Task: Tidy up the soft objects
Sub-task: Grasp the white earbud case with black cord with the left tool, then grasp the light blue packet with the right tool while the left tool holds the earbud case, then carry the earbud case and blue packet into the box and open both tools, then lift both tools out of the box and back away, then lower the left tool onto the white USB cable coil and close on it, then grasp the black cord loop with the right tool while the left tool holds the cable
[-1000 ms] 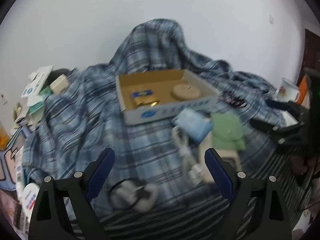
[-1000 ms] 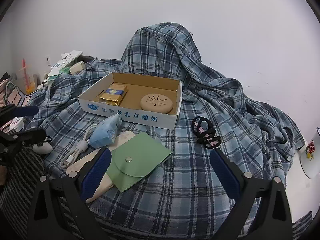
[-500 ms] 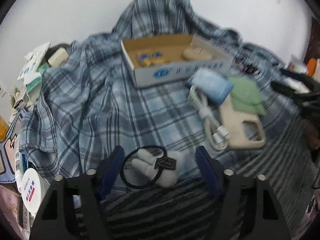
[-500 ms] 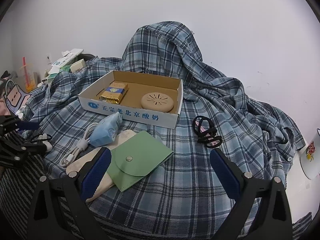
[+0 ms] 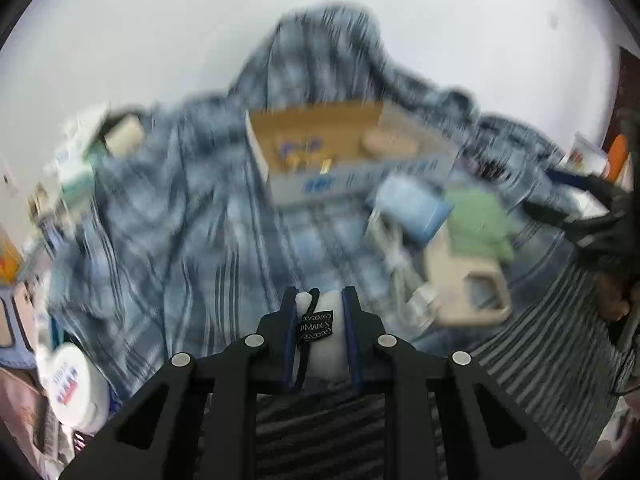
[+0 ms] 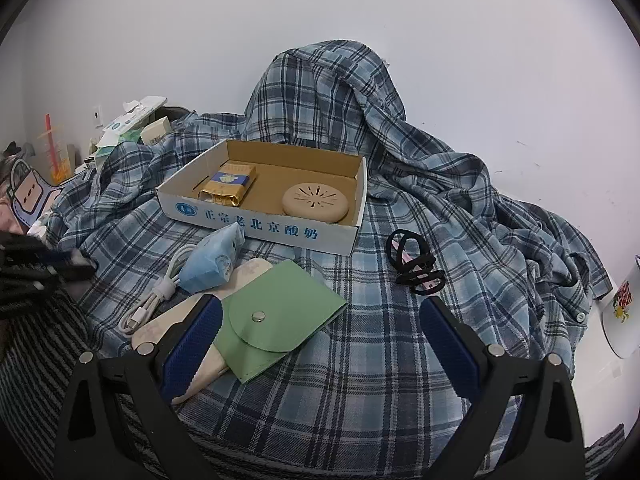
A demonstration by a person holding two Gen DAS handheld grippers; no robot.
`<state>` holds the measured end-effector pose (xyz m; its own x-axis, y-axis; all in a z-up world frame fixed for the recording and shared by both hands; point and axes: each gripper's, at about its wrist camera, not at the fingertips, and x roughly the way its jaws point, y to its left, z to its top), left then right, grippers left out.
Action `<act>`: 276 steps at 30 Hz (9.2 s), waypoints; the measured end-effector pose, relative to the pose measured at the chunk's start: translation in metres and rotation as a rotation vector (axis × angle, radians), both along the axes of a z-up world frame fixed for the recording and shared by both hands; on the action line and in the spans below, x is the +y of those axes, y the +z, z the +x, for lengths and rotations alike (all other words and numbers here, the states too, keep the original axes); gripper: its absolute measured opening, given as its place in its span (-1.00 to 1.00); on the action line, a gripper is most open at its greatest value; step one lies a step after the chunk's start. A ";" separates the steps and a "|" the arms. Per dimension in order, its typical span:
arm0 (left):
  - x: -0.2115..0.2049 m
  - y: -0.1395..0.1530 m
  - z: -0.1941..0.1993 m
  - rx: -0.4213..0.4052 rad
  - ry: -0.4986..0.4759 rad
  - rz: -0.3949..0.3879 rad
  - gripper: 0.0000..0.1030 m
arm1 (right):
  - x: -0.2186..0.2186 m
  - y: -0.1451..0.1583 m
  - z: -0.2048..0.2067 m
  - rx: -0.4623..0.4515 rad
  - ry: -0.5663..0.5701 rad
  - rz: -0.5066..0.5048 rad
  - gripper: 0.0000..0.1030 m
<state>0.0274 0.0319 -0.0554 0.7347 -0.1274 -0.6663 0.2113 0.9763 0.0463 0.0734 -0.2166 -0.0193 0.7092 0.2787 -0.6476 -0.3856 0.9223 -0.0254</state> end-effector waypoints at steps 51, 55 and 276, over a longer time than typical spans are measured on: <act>-0.008 0.002 0.009 -0.088 0.121 -0.166 -0.52 | 0.119 -0.037 0.044 0.179 0.174 -0.171 -0.17; -0.008 0.002 0.009 -0.090 0.122 -0.166 -0.52 | 0.111 -0.028 0.036 0.127 0.166 -0.120 -0.19; -0.081 0.045 0.077 -0.321 0.024 -0.148 -0.63 | -0.067 0.007 0.087 -0.062 -0.120 0.128 0.53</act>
